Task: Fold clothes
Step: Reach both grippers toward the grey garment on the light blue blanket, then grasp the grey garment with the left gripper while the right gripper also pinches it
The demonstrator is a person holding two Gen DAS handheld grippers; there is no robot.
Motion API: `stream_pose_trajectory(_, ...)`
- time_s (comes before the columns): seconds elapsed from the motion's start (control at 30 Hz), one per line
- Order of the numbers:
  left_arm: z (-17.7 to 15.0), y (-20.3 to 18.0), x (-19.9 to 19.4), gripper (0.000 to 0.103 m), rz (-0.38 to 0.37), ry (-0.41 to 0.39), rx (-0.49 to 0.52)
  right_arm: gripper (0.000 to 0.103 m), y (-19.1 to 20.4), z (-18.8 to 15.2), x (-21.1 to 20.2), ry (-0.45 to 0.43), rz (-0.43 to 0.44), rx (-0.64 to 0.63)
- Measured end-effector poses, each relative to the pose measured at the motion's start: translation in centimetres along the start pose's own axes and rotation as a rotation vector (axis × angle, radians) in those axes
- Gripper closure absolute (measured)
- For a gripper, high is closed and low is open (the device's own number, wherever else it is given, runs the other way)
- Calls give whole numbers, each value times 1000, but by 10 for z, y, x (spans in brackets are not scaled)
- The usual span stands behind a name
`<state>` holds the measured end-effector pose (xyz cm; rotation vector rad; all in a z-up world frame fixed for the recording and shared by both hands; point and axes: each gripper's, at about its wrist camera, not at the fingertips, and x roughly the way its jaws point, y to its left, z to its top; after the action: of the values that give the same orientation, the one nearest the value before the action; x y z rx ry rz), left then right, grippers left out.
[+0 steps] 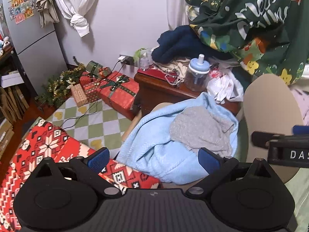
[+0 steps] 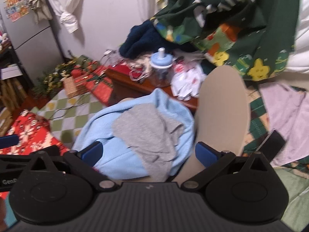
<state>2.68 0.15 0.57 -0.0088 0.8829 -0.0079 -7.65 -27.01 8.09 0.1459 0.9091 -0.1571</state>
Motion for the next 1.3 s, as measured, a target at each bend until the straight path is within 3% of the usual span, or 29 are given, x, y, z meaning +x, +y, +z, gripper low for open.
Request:
stream_pose_trajectory(0.17,9,5,5,4,-26,-13,-35,0,-3,21,6,9,35,-46)
stream_pose_trajectory(0.43,31,8,29,4,-28,-54,-78,0,-14,78,32,24,161,-133)
stream_pose_trajectory(0.53,39,8,50,4,-38,-27,-75,0,-15,96,49,9,187,-171)
stream_pose_trajectory(0.63,44,11,72,4,-99,26,-109,0,-9,112,72,5,198,-230)
stream_pose_trajectory(0.73,46,9,96,4,-123,66,-132,0,3,122,106,86,267,-322)
stream_pose_trajectory(0.9,42,14,134,5,-104,109,-199,0,14,128,164,193,250,-361)
stream_pose_trajectory(1.0,36,20,157,12,-134,143,-268,4,17,127,197,233,231,-372)
stream_pose_trajectory(1.07,33,22,170,23,-146,171,-293,16,18,126,219,261,223,-386)
stream_pose_trajectory(1.17,30,17,190,36,-151,207,-289,23,20,123,253,305,211,-406)
stream_pose_trajectory(1.3,27,10,204,37,-179,192,-279,28,23,119,297,362,196,-432)
